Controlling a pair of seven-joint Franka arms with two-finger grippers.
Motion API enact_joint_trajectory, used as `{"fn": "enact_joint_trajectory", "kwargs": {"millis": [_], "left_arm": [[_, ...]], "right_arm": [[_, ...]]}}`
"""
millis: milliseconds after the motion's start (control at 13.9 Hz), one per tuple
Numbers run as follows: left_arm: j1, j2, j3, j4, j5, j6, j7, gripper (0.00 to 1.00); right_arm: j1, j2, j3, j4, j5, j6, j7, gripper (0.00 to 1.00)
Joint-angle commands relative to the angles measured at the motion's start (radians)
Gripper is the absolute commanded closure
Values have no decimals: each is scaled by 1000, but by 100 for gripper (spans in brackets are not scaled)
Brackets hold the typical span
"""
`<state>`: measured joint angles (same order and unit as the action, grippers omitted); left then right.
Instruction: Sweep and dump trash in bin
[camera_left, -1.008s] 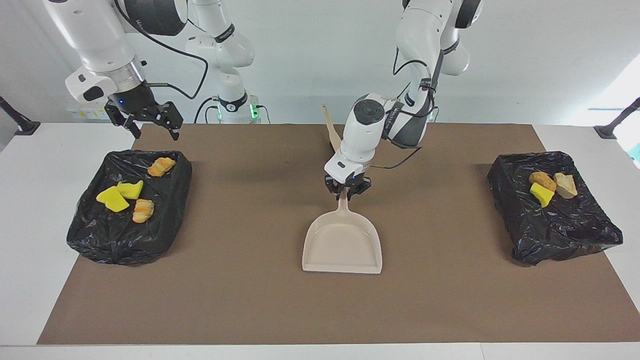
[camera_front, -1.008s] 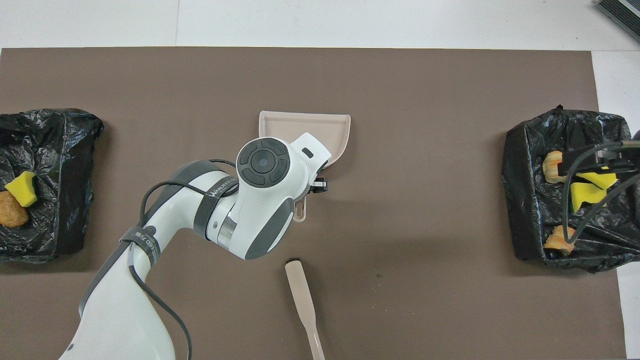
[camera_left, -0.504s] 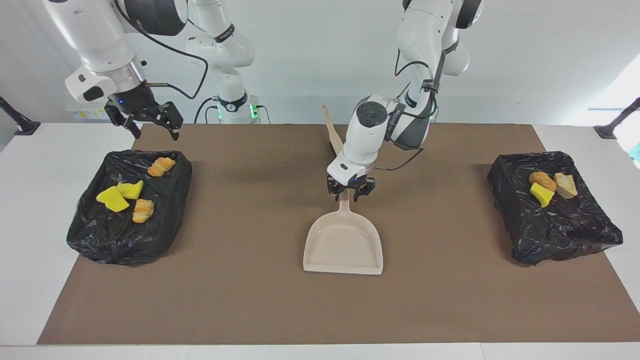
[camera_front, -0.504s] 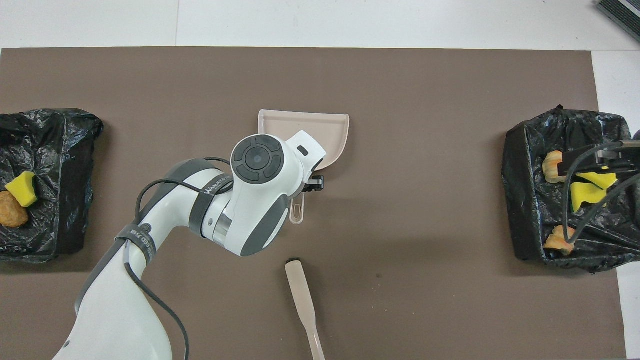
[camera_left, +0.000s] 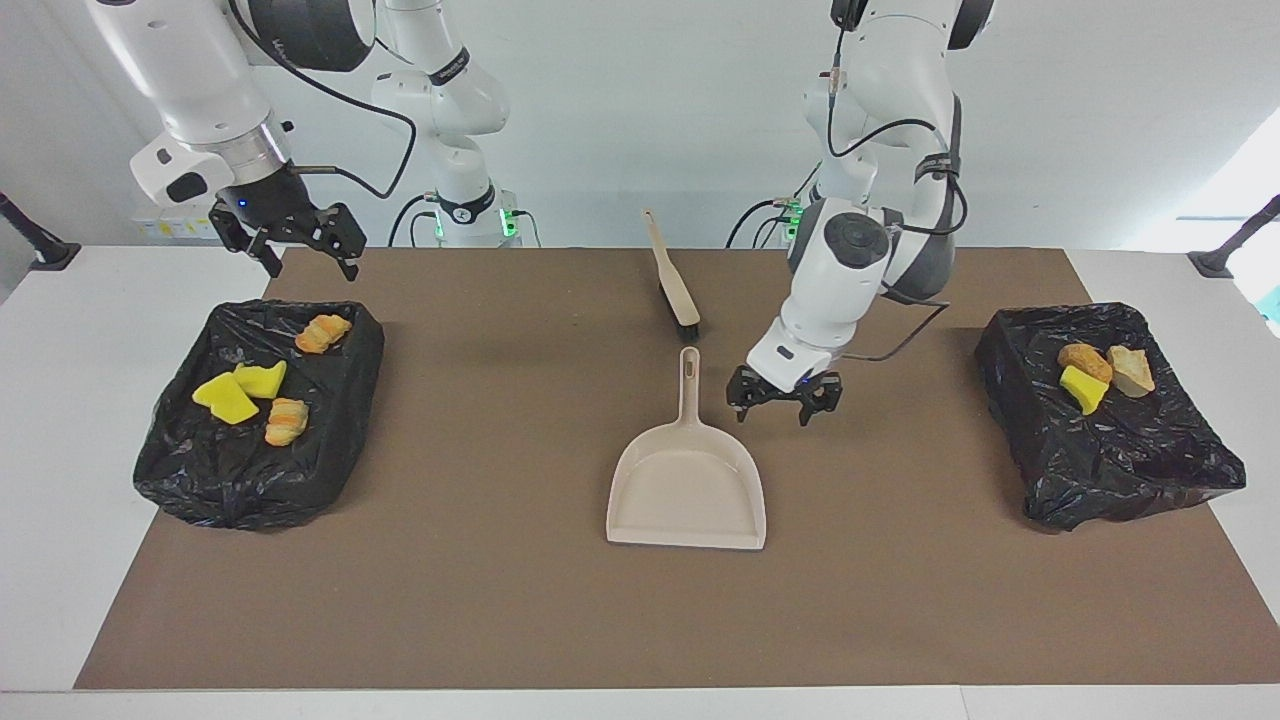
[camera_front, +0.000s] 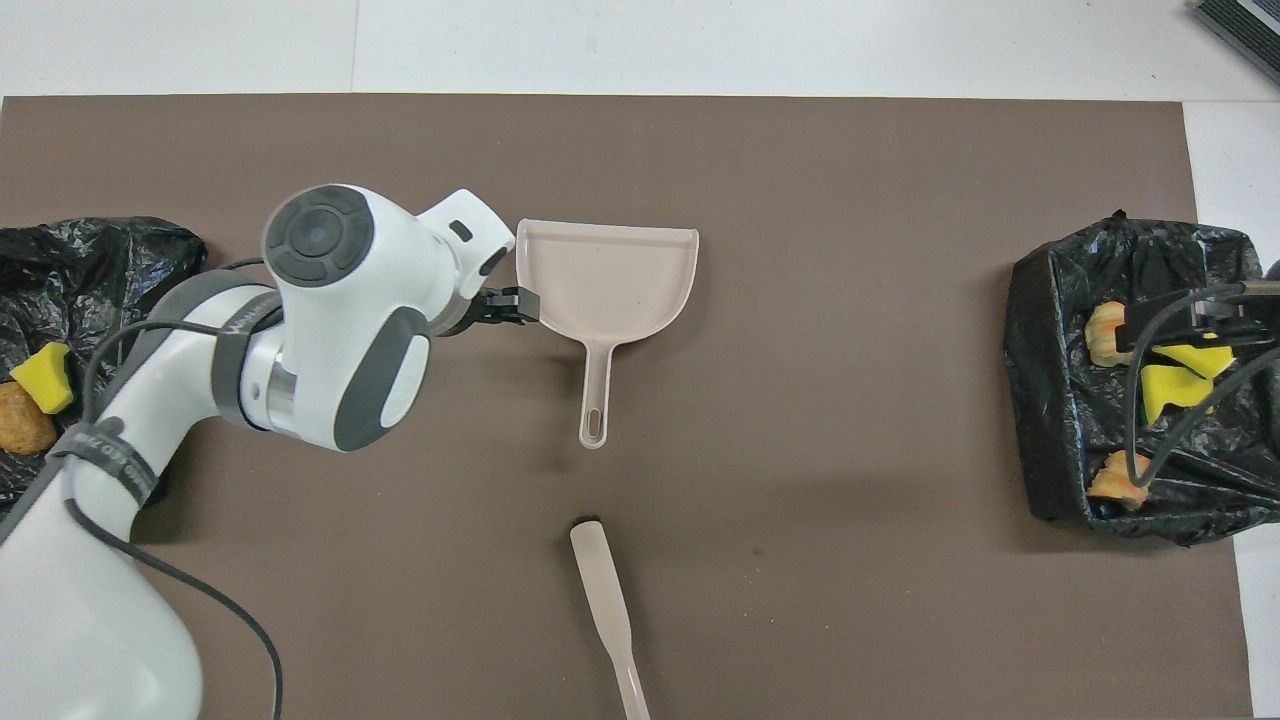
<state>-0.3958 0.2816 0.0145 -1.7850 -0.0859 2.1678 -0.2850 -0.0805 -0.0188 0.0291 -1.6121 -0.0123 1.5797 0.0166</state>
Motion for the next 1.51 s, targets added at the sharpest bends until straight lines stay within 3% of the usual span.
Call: {"fn": "enact_joint_trajectory", "kwargs": {"millis": [0,360,720,1008,1296,1440], "left_arm": [[76,-65,-5,-11,-14,-98,77,0],[211,-169,-4,-8,-6,-175,197,0],[327,-255,-4,99,-5,-440,245,0],[333,-271,-1,235,5,-653,242,0],[322,-347,-16,251,83,-790,244,0],[321,-341,-16,259,80,-832,244,0]], "right_arm": [[-2,-10,3,-6,18,3,16,0],[-2,-10,3,-6,18,3,16,0],[-2,-10,3,-6,18,3,16,0],[-2,-10,3,-6,18,3,16,0],[-2,-10,3,-6,18,3,16,0],[-2,-10,3,-6,18,3,16,0]]}}
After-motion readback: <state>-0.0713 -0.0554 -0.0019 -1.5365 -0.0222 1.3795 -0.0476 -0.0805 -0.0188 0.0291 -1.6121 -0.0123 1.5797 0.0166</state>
